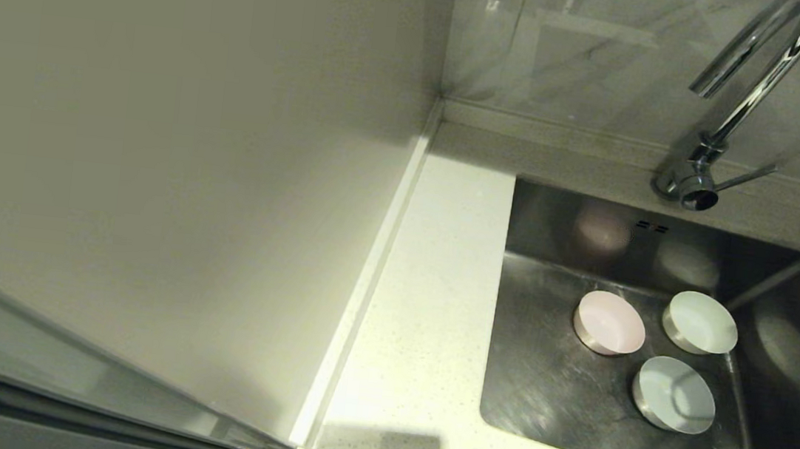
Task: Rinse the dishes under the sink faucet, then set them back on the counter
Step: Place the bowl on the table
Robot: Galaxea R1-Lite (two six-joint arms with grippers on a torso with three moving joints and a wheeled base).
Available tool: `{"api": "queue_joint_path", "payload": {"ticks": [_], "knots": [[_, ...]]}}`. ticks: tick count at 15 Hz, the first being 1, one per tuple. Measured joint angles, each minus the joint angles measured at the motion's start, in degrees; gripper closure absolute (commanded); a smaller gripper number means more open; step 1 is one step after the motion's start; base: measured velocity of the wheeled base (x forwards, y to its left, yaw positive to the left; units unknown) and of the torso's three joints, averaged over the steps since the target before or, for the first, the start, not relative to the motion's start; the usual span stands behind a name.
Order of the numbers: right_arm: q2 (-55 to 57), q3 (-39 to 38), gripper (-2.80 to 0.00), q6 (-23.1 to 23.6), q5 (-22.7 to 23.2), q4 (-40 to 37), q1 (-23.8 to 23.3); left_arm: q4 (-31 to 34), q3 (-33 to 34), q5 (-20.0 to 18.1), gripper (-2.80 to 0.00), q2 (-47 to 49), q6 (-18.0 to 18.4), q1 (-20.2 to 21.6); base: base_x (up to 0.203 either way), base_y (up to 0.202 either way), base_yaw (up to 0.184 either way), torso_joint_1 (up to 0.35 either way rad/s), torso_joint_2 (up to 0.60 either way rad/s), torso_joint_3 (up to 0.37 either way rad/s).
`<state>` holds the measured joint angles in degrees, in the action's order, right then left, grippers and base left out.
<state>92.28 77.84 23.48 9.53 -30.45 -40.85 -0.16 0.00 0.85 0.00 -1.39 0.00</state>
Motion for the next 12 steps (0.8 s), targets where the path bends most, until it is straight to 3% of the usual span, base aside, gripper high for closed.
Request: {"api": "queue_joint_path", "payload": {"ticks": [5,8,12], "knots": [[3.1,1.3,-2.80,0.3,6.8,-0.7,1.7,0.0,0.0,0.0,0.00,0.0,0.0,0.0,0.000,0.000,0.000,0.000,0.00,0.000],[4.6,1.3,-2.80,2.0,7.5,-0.7,3.3,0.0,0.0,0.0,0.00,0.0,0.0,0.0,0.000,0.000,0.000,0.000,0.00,0.000],[7.0,1.1,-2.80,10.0,7.3,-0.7,5.8,0.0,0.0,0.0,0.00,0.0,0.0,0.0,0.000,0.000,0.000,0.000,0.00,0.000]]}}
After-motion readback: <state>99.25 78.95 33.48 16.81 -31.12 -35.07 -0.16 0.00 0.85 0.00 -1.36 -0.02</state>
